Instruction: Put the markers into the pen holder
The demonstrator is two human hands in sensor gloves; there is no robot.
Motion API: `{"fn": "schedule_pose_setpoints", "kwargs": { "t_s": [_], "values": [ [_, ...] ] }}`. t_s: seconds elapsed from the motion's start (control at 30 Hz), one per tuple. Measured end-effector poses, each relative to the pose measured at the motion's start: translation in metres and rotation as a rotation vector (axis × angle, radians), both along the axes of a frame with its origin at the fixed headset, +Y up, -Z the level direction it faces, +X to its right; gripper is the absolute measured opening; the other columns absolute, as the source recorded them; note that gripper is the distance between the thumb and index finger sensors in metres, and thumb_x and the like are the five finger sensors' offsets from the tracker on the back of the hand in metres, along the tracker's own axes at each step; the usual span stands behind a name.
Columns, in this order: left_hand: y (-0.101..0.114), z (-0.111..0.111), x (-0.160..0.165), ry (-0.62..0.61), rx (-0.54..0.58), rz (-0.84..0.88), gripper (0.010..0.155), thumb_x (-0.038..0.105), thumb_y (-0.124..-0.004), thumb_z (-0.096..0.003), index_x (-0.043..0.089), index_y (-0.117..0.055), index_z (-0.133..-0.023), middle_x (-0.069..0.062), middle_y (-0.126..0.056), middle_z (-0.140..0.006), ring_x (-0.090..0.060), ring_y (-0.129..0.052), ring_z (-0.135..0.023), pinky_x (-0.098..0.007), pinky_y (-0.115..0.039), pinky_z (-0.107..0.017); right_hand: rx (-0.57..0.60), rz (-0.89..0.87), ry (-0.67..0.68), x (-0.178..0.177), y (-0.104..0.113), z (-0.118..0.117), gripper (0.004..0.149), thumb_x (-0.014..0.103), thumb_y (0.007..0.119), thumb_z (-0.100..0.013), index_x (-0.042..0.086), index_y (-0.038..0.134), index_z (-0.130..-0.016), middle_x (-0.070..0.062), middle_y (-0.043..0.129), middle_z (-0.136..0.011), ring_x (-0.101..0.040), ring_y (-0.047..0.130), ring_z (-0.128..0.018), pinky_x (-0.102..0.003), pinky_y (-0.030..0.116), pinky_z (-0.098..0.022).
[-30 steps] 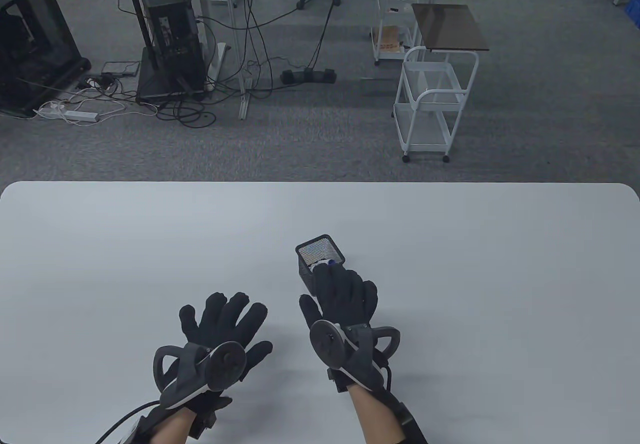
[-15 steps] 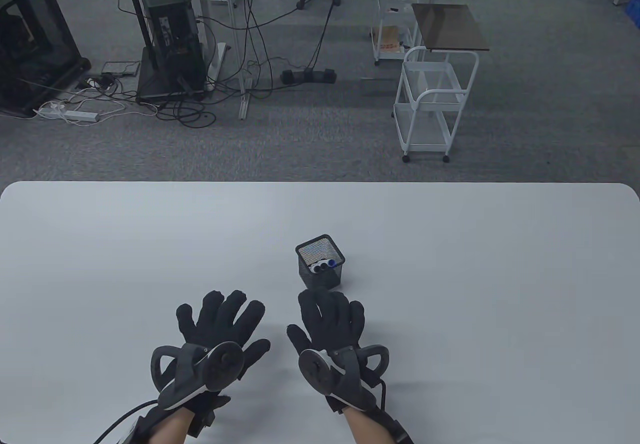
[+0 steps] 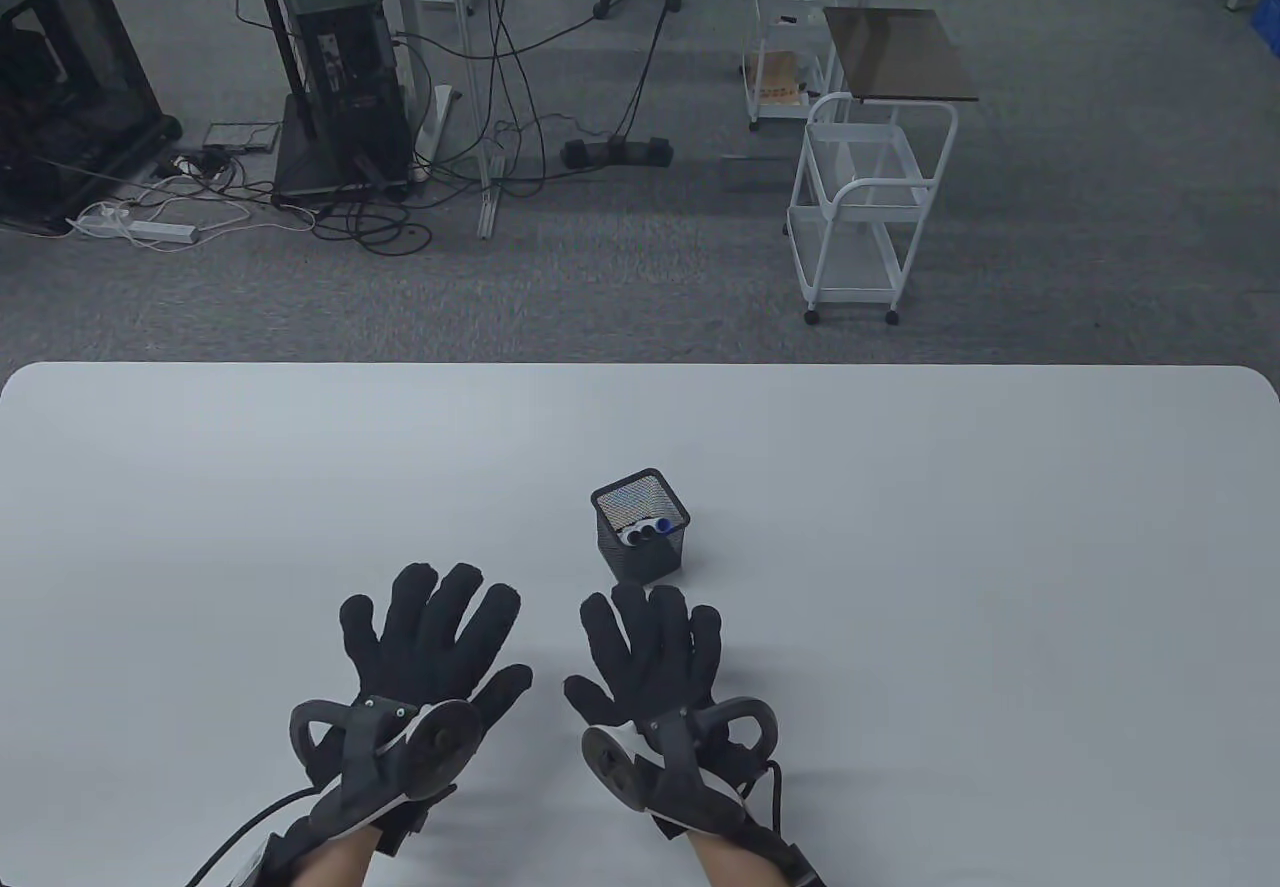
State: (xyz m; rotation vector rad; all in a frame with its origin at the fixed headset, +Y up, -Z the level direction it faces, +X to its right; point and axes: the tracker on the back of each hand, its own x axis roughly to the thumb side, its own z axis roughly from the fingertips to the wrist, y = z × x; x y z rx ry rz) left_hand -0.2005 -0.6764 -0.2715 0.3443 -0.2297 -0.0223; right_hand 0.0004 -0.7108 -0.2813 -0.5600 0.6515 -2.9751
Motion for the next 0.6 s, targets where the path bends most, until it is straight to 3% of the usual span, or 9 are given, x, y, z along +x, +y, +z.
{"fn": "schedule_pose_setpoints", "kwargs": {
  "t_s": [0.23, 0.6],
  "values": [
    [-0.0044, 0.0013, 0.0043, 0.025, 0.056, -0.049, 0.075, 0.069, -0.054, -0.0572, 0.047, -0.021, -0.120, 0.001, -0.015, -0.134, -0.047, -0.023, -0.126, -0.080, -0.024, -0.079, 0.003, 0.001, 0.018, -0.0004, 0.0011, 0.0012, 0.080, 0.065, 0.058, -0.058, 0.021, 0.034, -0.121, -0.019, 0.033, -0.127, -0.055, 0.047, -0.114, -0.073, 0.032, -0.073],
    [-0.0039, 0.0014, 0.0061, 0.025, 0.035, -0.049, 0.074, 0.069, -0.054, -0.0571, 0.047, -0.022, -0.121, 0.000, -0.017, -0.135, -0.048, -0.025, -0.126, -0.080, -0.024, -0.078, 0.007, -0.010, 0.022, -0.0002, 0.0005, 0.0019, 0.082, 0.066, 0.057, -0.057, 0.021, 0.033, -0.121, -0.020, 0.031, -0.128, -0.057, 0.045, -0.114, -0.075, 0.031, -0.072]
  ]
}}
